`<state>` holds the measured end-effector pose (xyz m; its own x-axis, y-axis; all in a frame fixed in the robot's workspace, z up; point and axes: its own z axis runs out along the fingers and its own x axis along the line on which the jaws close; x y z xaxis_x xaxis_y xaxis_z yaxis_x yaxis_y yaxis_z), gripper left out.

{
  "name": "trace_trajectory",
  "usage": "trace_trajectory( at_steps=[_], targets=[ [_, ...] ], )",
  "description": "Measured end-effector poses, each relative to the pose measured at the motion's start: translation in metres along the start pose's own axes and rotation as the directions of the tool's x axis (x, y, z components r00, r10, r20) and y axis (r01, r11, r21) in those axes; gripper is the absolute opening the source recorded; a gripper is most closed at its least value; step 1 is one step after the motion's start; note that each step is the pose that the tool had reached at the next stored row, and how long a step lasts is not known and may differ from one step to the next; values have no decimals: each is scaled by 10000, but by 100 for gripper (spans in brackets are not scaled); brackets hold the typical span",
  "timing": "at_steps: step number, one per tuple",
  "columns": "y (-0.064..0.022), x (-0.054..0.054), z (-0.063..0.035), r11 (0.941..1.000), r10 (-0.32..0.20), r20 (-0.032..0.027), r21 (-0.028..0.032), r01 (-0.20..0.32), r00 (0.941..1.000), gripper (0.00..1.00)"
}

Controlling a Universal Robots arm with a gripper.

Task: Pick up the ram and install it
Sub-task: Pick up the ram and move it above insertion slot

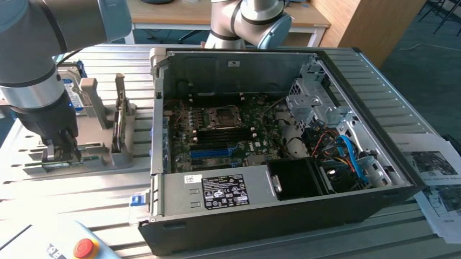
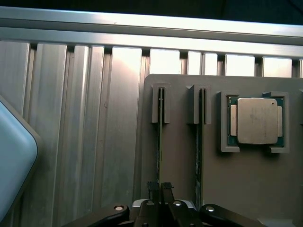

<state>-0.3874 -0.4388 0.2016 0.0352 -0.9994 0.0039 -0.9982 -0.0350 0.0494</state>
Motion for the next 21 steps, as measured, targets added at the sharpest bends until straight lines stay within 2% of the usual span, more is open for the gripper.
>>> trace_trajectory(
  at_steps=[13, 21],
  targets=[
    [0, 0, 0, 10000, 0, 0, -1, 0, 10000, 15],
    [0, 1, 0, 10000, -1, 0, -1, 1, 10000, 11]
  ],
)
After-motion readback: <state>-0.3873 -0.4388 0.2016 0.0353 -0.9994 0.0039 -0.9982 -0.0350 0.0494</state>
